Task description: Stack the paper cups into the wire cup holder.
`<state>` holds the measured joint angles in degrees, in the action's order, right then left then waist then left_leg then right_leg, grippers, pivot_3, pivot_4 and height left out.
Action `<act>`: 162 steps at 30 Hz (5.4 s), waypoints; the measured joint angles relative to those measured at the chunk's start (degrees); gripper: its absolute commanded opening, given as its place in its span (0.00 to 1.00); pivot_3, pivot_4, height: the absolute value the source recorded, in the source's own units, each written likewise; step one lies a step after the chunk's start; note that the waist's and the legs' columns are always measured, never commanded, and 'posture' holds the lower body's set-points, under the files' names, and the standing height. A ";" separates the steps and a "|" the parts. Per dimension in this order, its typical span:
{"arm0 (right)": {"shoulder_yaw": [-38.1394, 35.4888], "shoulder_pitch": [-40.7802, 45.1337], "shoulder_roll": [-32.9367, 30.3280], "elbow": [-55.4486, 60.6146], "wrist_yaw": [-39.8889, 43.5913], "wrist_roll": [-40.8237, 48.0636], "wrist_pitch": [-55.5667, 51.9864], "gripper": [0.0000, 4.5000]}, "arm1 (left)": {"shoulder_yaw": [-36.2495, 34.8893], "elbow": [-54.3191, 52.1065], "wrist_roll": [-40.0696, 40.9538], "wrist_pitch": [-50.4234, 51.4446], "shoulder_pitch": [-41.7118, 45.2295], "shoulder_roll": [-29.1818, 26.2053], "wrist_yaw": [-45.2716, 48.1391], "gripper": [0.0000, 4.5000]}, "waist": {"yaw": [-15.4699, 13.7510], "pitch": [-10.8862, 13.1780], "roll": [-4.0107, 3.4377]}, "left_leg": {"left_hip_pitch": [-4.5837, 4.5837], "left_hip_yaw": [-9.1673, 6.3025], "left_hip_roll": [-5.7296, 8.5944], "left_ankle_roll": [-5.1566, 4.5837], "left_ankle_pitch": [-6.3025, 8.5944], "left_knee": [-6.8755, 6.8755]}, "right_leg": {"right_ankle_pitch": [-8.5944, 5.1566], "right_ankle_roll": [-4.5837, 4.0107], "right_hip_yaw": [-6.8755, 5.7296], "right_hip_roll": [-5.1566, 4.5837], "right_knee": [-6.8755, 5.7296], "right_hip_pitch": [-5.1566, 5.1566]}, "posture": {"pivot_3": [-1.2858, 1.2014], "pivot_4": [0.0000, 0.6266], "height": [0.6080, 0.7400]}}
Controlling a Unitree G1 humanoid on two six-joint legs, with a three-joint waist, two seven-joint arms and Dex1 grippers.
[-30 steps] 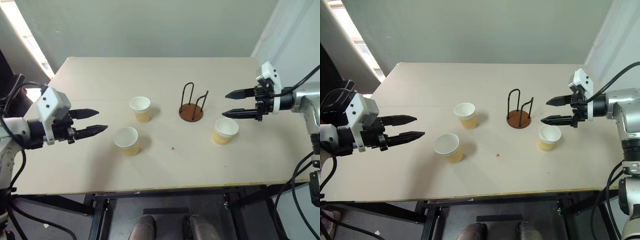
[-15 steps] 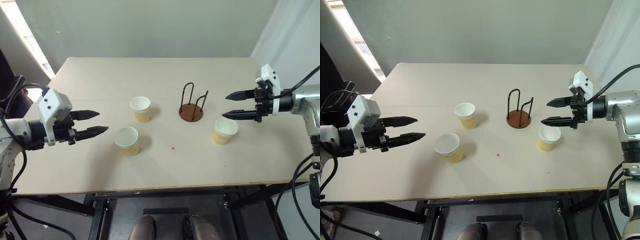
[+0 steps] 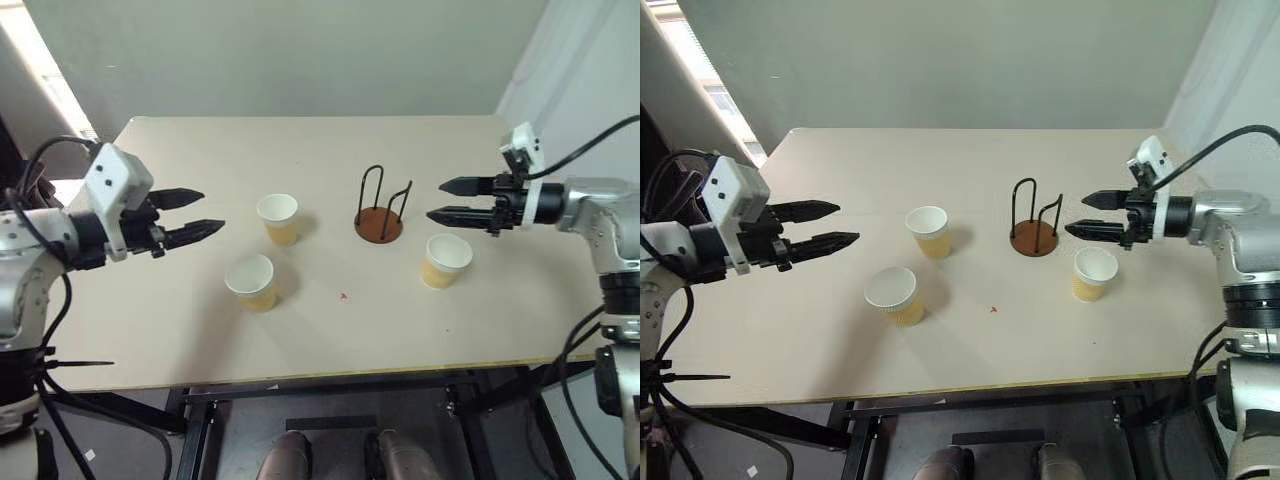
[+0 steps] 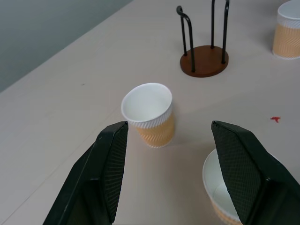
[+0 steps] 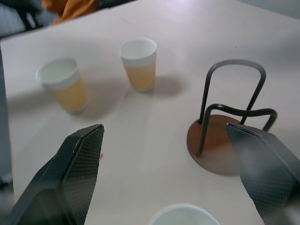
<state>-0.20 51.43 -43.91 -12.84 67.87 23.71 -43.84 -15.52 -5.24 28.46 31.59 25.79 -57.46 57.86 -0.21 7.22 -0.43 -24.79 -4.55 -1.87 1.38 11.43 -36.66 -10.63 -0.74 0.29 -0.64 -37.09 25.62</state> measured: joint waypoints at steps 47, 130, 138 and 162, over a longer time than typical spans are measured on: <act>-9.72 10.44 25.12 -22.56 -40.79 -1.55 -5.58 0.02 | 3.85 -1.95 -2.56 0.69 0.44 2.90 -3.42 0.68 | -0.21 0.01 -0.01 | -0.19 -0.06 0.00 0.08 0.06 0.14 | 0.19 0.28 -0.02 0.02 0.02 0.29 | 0.52 0.24 1.00; 22.45 -5.70 -12.05 4.10 8.60 -22.34 21.04 0.18 | 11.10 -11.57 1.95 3.94 -0.02 -3.14 11.54 0.68 | -0.47 -0.12 0.06 | -0.14 -0.04 -0.06 -0.19 0.37 -0.37 | 0.10 0.59 0.18 0.17 0.13 -0.01 | 0.52 0.24 1.00; 21.67 -3.42 -11.42 5.12 13.88 -21.58 22.10 0.01 | 10.88 -11.73 2.22 3.94 -0.32 -3.16 10.79 0.68 | -0.43 -0.10 0.03 | -0.14 -0.01 -0.06 -0.19 0.36 -0.39 | -0.07 0.23 0.19 0.16 0.12 -0.01 | 0.52 0.24 1.00; 22.52 16.95 1.22 9.16 24.36 -10.20 25.51 0.01 | 8.30 -13.13 2.40 3.62 -3.53 -3.16 8.34 0.68 | -0.08 -0.07 -0.02 | -0.13 -0.06 -0.09 -0.13 0.39 -0.30 | -0.25 -0.07 0.11 0.21 0.04 0.07 | 0.52 0.24 1.00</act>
<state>22.32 68.38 -42.69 -3.67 92.23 13.51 -18.33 -7.22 -18.37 30.86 35.21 22.25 -60.61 66.20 -0.29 7.15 -0.45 -24.92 -4.61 -1.97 1.25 11.82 -36.96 -10.88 -0.81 0.40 -0.43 -37.05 25.69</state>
